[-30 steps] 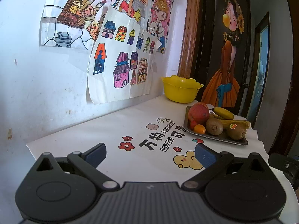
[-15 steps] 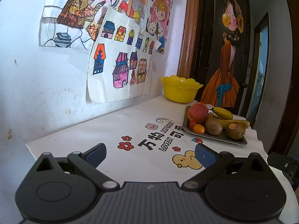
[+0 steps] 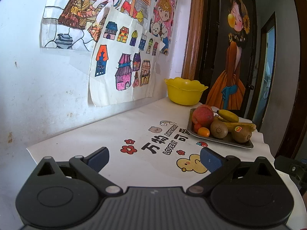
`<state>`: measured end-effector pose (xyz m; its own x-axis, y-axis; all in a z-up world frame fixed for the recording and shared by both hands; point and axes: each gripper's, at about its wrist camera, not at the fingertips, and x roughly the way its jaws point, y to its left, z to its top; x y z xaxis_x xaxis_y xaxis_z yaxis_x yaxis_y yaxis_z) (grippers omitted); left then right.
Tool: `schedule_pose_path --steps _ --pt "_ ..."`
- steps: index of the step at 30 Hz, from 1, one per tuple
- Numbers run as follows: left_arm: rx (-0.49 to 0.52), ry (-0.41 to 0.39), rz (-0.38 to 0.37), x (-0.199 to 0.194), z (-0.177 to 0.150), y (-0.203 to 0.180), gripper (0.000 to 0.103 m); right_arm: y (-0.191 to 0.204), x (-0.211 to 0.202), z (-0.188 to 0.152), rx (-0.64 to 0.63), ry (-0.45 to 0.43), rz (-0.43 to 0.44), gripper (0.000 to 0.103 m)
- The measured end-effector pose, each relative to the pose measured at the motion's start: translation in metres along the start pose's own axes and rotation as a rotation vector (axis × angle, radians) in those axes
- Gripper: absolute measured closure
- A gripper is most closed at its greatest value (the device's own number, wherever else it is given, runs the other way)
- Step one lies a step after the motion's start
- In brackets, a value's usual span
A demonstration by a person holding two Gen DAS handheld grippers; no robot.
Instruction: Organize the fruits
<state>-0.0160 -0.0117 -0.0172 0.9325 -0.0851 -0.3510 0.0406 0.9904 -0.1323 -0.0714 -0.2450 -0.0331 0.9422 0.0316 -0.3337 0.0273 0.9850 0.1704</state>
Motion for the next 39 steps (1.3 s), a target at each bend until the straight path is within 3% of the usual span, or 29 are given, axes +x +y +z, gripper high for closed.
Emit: schedule_pose_path --steps 39 --pt "-0.010 0.003 -0.008 -0.0040 -0.0017 -0.0038 0.000 0.0009 0.0005 -0.0007 0.002 0.002 0.002 0.001"
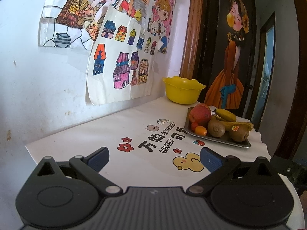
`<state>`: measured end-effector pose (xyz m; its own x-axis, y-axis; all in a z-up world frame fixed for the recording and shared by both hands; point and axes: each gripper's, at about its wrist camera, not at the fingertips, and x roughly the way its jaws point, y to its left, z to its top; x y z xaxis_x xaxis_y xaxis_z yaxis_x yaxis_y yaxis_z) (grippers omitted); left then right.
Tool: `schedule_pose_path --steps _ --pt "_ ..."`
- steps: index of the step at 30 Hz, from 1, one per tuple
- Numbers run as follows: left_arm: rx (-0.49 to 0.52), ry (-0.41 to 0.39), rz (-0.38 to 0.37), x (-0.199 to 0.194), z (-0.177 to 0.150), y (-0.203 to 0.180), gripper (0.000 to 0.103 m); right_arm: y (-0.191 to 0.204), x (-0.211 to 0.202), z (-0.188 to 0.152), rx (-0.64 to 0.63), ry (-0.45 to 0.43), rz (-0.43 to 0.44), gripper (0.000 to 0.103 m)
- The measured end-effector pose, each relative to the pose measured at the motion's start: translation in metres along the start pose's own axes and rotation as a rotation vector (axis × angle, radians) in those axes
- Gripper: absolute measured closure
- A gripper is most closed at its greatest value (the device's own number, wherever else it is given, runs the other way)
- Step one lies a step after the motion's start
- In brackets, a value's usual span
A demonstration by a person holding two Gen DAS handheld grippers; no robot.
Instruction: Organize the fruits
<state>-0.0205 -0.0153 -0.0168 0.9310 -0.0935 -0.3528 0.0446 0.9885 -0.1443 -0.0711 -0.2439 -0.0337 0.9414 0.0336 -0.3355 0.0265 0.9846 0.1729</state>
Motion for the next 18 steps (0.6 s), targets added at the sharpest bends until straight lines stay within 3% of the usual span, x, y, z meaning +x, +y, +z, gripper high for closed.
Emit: schedule_pose_path --steps 18 --pt "-0.003 0.006 0.000 0.0007 0.0003 -0.0008 0.000 0.0024 -0.0007 -0.0009 0.000 0.002 0.000 0.001"
